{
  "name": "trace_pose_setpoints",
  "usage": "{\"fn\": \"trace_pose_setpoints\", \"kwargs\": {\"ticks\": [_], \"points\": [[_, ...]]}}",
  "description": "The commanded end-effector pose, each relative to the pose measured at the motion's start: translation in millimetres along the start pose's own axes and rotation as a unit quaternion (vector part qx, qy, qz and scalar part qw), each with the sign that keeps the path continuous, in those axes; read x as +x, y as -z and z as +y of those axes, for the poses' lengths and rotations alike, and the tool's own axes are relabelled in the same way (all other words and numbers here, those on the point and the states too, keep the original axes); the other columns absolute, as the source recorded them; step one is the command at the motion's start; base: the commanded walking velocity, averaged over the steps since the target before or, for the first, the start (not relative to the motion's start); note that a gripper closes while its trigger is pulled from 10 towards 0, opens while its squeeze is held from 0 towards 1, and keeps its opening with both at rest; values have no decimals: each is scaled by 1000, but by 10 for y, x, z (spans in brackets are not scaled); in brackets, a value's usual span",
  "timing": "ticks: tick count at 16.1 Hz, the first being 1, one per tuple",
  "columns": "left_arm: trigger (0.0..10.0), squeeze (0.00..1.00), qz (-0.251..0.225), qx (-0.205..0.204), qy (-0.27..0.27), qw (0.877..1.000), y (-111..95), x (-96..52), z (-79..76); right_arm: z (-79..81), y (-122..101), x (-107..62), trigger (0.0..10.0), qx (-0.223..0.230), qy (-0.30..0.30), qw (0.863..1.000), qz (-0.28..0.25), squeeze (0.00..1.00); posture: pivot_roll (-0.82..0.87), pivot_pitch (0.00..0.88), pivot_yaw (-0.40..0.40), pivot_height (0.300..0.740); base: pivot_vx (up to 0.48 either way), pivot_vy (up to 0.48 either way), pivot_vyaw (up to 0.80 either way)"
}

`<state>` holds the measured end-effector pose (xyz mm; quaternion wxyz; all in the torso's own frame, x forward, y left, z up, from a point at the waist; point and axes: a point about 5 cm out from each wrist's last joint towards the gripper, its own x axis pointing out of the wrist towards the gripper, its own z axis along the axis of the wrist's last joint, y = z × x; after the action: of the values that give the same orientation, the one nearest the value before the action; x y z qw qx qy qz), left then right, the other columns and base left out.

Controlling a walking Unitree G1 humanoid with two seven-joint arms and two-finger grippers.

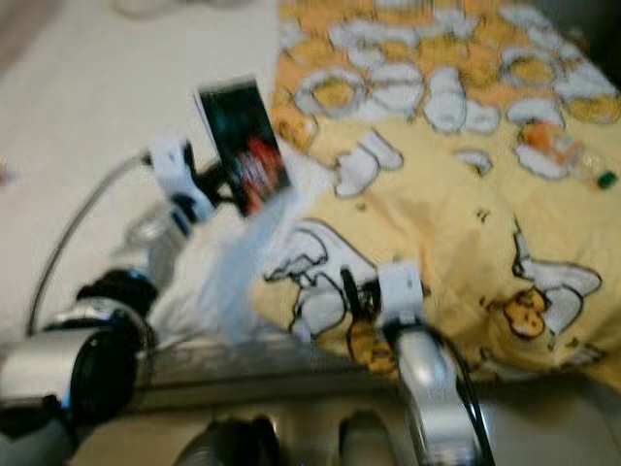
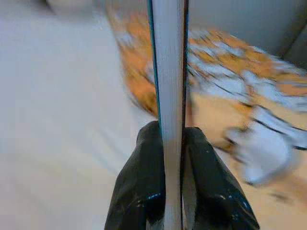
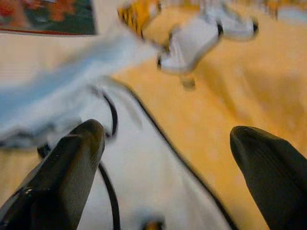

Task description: Clean up the room

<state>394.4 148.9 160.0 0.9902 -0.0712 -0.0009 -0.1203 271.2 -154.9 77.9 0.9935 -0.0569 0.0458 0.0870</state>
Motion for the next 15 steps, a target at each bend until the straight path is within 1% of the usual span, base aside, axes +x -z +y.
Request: {"fn": "trace_pose_setpoints", "kwargs": {"ticks": [1,2,3,4,5,6,7,8,9,10,13,15], "points": [[0,0,-26,50,-61,997,-128,-78,224,-85,-71,69,10000,19,30,999,-20,0,-270,0,126,714,0,0,0],[0,0,-26,50,-61,997,-128,-78,224,-85,-71,69,10000,19,30,999,-20,0,-270,0,126,714,0,0,0],[4157,0,-11,82,-92,992,-34,-189,334,-145,-159,143,10000,32,48,998,-36,0,-257,0,134,714,0,0,0],[10000,0,-1,107,-111,988,83,-288,375,-206,-248,194,10000,43,62,996,-53,0,-253,0,134,714,0,0,0],[10000,0,-15,121,-121,985,114,-336,365,-250,-316,223,10000,56,72,994,-66,0,-255,0,129,714,0,0,0],[10000,0,-21,113,-118,986,122,-339,335,-261,-344,225,10000,56,72,993,-71,0,-254,0,126,714,0,0,0],[10000,0,-28,115,-113,986,132,-340,251,-265,-341,231,10000,52,68,994,-74,0,-256,0,124,714,0,349,0],[10000,0,-26,117,-111,987,145,-337,231,-265,-321,229,10000,51,67,994,-71,0,-257,0,123,714,0,480,0],[10000,0,-2,123,-115,986,222,-346,196,-254,-255,233,10000,50,65,995,-61,0,-258,0,122,714,0,480,0],[10000,0,8,125,-118,985,257,-345,199,-248,-249,234,10000,51,65,995,-61,0,-265,0,122,714,0,480,0],[10000,0,8,143,-117,983,265,-332,157,-230,-237,235,10000,53,63,995,-60,0,-267,0,119,714,0,480,0],[10000,0,5,150,-109,983,260,-315,86,-206,-205,241,10000,53,59,995,-57,0,-265,0,119,714,0,480,0]]}}
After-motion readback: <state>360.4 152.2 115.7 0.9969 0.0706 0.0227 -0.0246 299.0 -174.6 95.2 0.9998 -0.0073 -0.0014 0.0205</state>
